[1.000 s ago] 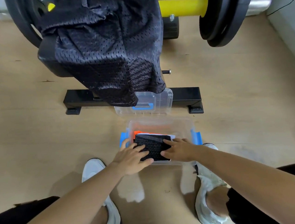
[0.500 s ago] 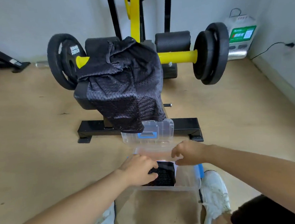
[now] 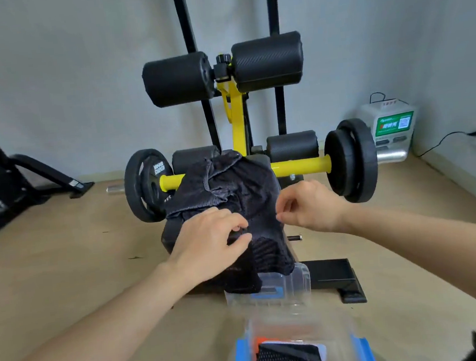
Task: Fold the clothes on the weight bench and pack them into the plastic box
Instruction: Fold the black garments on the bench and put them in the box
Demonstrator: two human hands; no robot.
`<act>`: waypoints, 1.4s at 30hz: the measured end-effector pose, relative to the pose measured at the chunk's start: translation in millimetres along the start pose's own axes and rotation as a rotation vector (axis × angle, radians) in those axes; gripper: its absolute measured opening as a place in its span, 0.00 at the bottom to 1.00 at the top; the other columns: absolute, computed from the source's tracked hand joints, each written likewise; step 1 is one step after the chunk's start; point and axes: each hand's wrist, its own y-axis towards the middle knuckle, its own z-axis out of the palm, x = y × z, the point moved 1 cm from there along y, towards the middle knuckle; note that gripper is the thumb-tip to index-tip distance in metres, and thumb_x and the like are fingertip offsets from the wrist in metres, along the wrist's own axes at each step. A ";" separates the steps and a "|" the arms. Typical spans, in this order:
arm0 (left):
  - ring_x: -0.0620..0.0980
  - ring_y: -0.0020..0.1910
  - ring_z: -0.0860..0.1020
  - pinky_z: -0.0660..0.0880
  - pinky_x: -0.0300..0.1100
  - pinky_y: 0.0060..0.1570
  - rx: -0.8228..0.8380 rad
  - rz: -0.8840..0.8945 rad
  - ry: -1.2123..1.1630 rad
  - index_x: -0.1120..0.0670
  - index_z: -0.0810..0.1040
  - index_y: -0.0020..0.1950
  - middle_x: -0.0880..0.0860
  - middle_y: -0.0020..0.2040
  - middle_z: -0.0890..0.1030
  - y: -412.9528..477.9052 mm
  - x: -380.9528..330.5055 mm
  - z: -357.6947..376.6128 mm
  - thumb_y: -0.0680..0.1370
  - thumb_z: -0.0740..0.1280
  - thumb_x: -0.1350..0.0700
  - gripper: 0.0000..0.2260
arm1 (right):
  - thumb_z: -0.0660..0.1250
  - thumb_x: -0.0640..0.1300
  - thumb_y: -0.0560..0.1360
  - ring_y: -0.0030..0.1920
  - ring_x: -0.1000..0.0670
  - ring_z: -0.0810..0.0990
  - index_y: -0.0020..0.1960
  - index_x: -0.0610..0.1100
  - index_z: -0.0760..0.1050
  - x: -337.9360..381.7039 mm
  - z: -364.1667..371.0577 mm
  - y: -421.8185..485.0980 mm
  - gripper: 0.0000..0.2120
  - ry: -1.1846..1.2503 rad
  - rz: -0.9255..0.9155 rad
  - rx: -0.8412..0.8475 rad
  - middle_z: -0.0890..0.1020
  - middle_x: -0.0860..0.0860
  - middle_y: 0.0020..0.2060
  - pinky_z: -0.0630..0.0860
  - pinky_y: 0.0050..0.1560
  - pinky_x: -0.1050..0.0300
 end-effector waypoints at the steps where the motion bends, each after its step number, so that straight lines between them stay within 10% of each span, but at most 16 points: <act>1: 0.45 0.53 0.77 0.75 0.44 0.48 0.010 -0.055 0.005 0.42 0.81 0.57 0.40 0.51 0.81 8.8 7.1 1.5 0.76 0.59 0.35 0.19 | 0.72 0.51 0.73 0.44 0.56 0.79 0.47 0.53 0.80 0.2 1.7 7.2 0.04 0.023 0.016 -0.025 0.81 0.60 0.41 0.75 0.48 0.58; 5: 0.49 0.72 0.65 0.67 0.50 0.68 0.271 -0.229 0.014 0.40 0.68 0.75 0.42 0.74 0.68 29.3 24.6 21.2 0.75 0.60 0.29 0.30 | 0.69 0.56 0.75 0.70 0.47 0.68 0.71 0.50 0.72 1.1 20.2 33.0 0.26 0.015 0.026 0.046 0.73 0.52 0.70 0.65 0.71 0.50; 8: 0.48 0.69 0.67 0.68 0.49 0.65 0.249 -0.228 -0.007 0.39 0.71 0.72 0.41 0.71 0.71 32.8 29.2 31.4 0.77 0.60 0.31 0.26 | 0.66 0.59 0.77 0.75 0.46 0.61 0.75 0.51 0.66 0.6 31.7 48.6 0.29 -0.030 0.016 0.114 0.67 0.51 0.75 0.60 0.74 0.44; 12: 0.44 0.54 0.73 0.74 0.47 0.53 0.149 -0.173 -0.111 0.42 0.79 0.51 0.40 0.50 0.77 30.3 32.1 23.2 0.78 0.66 0.41 0.07 | 0.65 0.59 0.77 0.64 0.47 0.69 0.67 0.51 0.75 -0.2 33.7 57.8 0.22 -0.140 -0.068 0.080 0.75 0.51 0.62 0.69 0.65 0.47; 16: 0.37 0.41 0.77 0.74 0.40 0.40 0.106 -0.237 -0.205 0.42 0.79 0.39 0.37 0.40 0.80 19.6 36.9 7.1 0.73 0.67 0.35 0.12 | 0.70 0.48 0.76 0.52 0.52 0.76 0.52 0.50 0.82 1.4 21.5 52.7 0.06 -0.128 -0.154 0.047 0.78 0.54 0.48 0.73 0.55 0.56; 23: 0.47 0.65 0.70 0.74 0.45 0.58 0.131 -0.449 -0.034 0.41 0.72 0.70 0.41 0.63 0.74 11.1 76.5 9.4 0.73 0.66 0.31 0.28 | 0.74 0.40 0.71 0.37 0.60 0.81 0.39 0.46 0.85 -0.7 -5.3 31.4 0.03 0.116 -0.058 0.391 0.85 0.55 0.36 0.76 0.40 0.67; 26: 0.50 0.57 0.77 0.76 0.48 0.52 0.110 -0.474 -0.156 0.45 0.81 0.60 0.44 0.55 0.80 11.7 84.5 11.8 0.77 0.68 0.40 0.16 | 0.75 0.44 0.71 0.34 0.59 0.78 0.40 0.48 0.84 -5.3 -2.3 34.7 0.02 0.203 -0.032 0.252 0.84 0.52 0.35 0.74 0.39 0.65; 29: 0.46 0.42 0.80 0.77 0.46 0.42 0.073 -0.449 -0.262 0.45 0.83 0.45 0.44 0.39 0.83 14.7 86.8 4.9 0.75 0.72 0.44 0.06 | 0.73 0.52 0.73 0.51 0.60 0.76 0.56 0.55 0.79 -8.8 6.6 43.4 0.13 0.081 -0.044 0.054 0.81 0.57 0.52 0.72 0.55 0.60; 33: 0.45 0.41 0.83 0.77 0.47 0.45 -0.068 -0.582 -0.503 0.49 0.85 0.40 0.47 0.38 0.85 11.4 103.0 -5.6 0.76 0.73 0.47 0.08 | 0.65 0.61 0.76 0.72 0.50 0.62 0.74 0.56 0.67 -6.8 20.6 45.6 0.28 -0.167 -0.089 0.231 0.67 0.56 0.73 0.62 0.72 0.41; 37: 0.53 0.33 0.69 0.60 0.46 0.38 -0.280 -0.824 -0.680 0.61 0.70 0.35 0.60 0.31 0.70 2.9 118.4 -8.1 0.79 0.69 0.49 0.20 | 0.62 0.61 0.78 0.44 0.52 0.79 0.44 0.50 0.83 -4.0 7.3 46.5 0.17 -0.213 -0.072 0.116 0.82 0.52 0.41 0.76 0.51 0.48; 39: 0.52 0.35 0.65 0.58 0.45 0.38 -0.358 -0.943 -0.713 0.58 0.66 0.34 0.55 0.32 0.66 3.0 120.5 -8.5 0.80 0.67 0.50 0.19 | 0.65 0.57 0.77 0.30 0.51 0.73 0.28 0.45 0.74 -2.9 2.8 46.2 0.23 -0.190 -0.052 0.053 0.75 0.51 0.25 0.73 0.38 0.52; 42: 0.53 0.38 0.71 0.66 0.45 0.40 -0.493 -1.079 -0.822 0.62 0.72 0.40 0.56 0.38 0.75 5.8 125.6 -10.3 0.80 0.66 0.49 0.17 | 0.68 0.55 0.76 0.38 0.52 0.77 0.36 0.46 0.78 -1.0 6.4 47.6 0.15 -0.164 -0.085 -0.035 0.80 0.52 0.35 0.75 0.44 0.52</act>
